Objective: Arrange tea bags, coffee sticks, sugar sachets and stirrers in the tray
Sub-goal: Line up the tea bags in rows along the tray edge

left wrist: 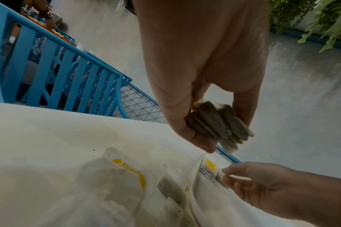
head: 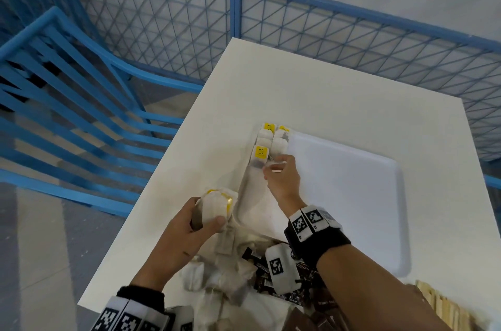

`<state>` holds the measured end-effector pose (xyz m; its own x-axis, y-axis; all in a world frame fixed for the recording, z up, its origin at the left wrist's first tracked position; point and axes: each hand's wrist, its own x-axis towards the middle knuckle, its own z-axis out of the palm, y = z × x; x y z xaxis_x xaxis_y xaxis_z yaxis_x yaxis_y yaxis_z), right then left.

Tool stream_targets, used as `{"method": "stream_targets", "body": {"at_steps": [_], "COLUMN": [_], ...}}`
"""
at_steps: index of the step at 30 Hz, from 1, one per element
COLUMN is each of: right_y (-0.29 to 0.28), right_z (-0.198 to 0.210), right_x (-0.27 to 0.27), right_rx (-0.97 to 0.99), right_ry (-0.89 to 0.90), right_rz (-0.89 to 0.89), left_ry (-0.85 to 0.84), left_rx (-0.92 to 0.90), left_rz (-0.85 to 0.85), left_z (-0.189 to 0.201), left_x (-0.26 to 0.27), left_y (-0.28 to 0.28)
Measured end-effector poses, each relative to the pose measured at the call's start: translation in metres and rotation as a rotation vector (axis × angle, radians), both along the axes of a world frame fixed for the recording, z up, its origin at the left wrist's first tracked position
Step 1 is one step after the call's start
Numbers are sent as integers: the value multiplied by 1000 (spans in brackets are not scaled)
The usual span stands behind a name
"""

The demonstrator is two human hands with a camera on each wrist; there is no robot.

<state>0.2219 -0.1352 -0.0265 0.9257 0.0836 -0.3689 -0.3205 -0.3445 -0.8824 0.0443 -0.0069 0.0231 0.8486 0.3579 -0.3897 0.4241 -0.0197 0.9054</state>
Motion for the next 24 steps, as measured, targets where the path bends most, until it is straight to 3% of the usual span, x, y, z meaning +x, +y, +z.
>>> {"method": "stream_targets", "body": {"at_steps": [7,12,17,24], "right_y": [-12,-26,-35,-34], "right_z": [45,61,64,67], "right_x": [-53,-84,-90,-93], "right_rx": [184,299,447,420], "right_ry": [15,154,229,158], "right_rz": [357,536,588,573], "left_ry": [-51,-125,-148,-145], "left_rx": [20,13,-126,-407], "left_rz": [10,24,12,40], "left_z": [9,17,19,22], "left_x": [3,3,2,-1], "left_y": [-7,-13,-15,-15]}}
